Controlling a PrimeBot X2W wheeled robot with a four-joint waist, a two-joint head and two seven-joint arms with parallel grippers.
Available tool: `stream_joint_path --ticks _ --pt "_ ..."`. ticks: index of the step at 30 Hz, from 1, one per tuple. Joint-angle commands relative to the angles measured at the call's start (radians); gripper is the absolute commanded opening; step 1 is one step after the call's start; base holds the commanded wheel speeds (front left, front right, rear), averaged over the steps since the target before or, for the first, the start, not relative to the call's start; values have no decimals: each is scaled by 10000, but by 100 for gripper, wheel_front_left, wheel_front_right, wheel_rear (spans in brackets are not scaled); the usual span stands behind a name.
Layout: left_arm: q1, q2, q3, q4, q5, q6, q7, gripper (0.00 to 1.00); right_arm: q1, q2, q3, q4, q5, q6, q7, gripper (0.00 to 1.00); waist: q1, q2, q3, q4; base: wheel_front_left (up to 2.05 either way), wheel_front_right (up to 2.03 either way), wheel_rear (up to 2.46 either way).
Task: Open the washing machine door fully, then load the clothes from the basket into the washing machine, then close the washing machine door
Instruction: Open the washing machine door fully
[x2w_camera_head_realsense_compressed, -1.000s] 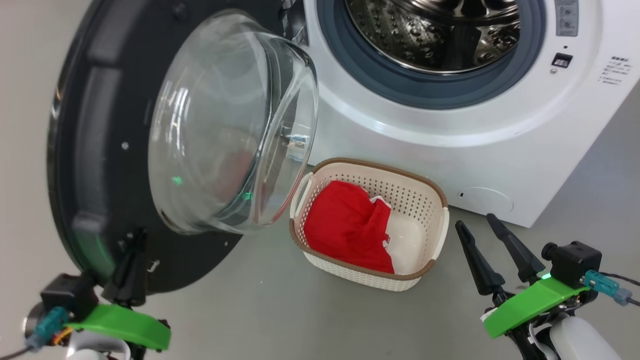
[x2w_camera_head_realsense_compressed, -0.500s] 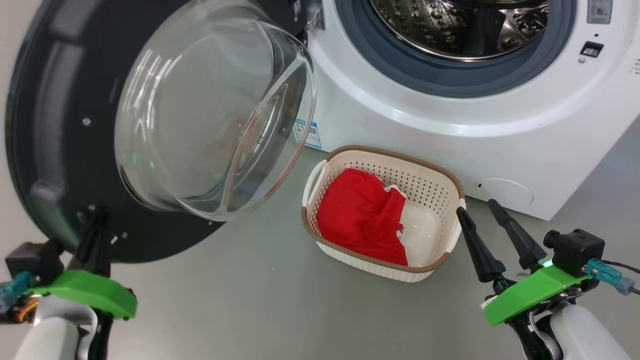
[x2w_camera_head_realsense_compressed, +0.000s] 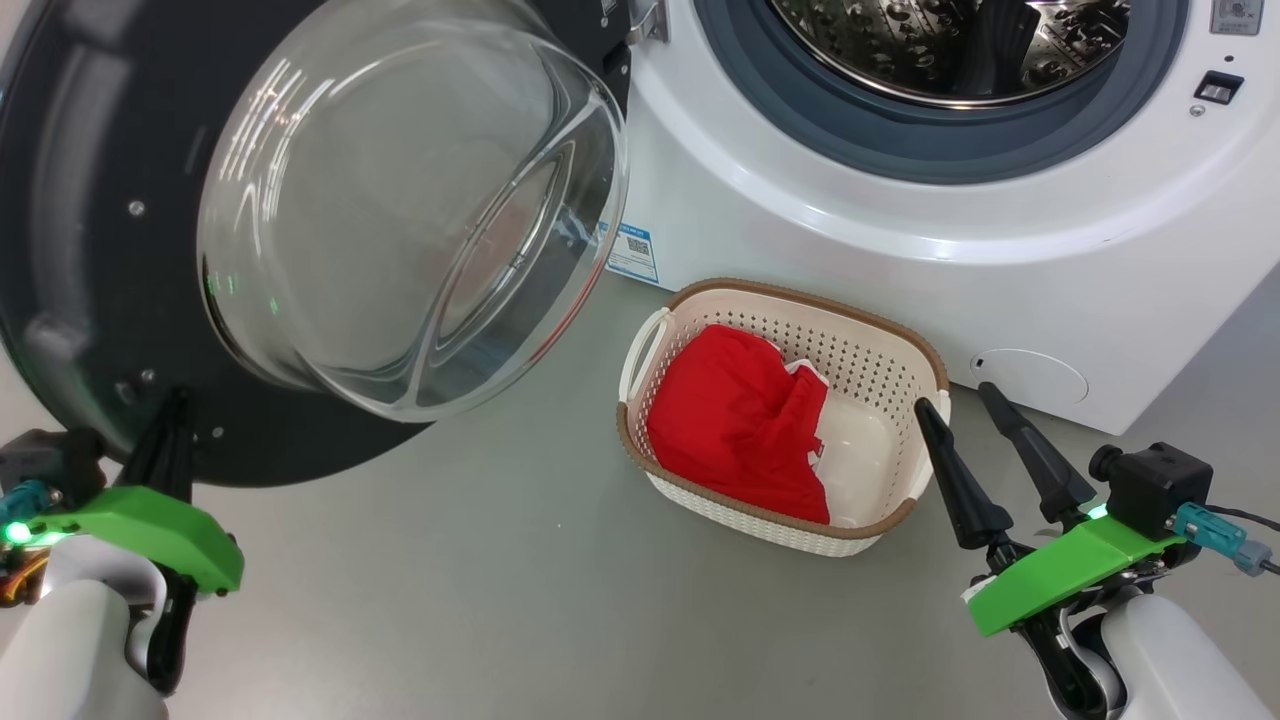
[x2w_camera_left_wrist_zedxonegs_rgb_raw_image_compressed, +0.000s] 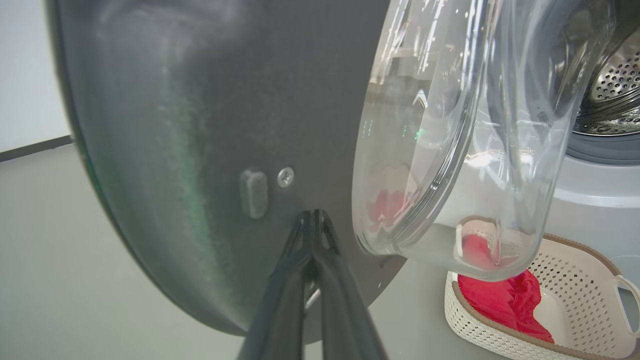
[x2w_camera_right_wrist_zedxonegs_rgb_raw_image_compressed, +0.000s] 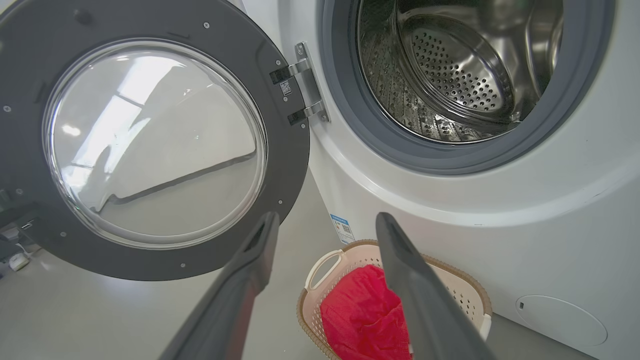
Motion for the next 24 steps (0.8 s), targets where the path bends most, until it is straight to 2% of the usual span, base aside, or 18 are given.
stream_joint_path --ticks 1,14,24 --pt "-560 690 325 159 81 4 -146 0 -179 19 177 -210 -38 16 -120 100 0 0 -4 1 0 0 0" --pt "-978 634 49 1008 -12 -97 -350 0 -120 22 194 -206 34 16 -120 100 0 0 -114 6 0 0 0" --pt "-564 590 185 503 -61 -111 -361 0 -89 38 230 -160 87 16 -120 100 0 0 -218 -45 0 0 0"
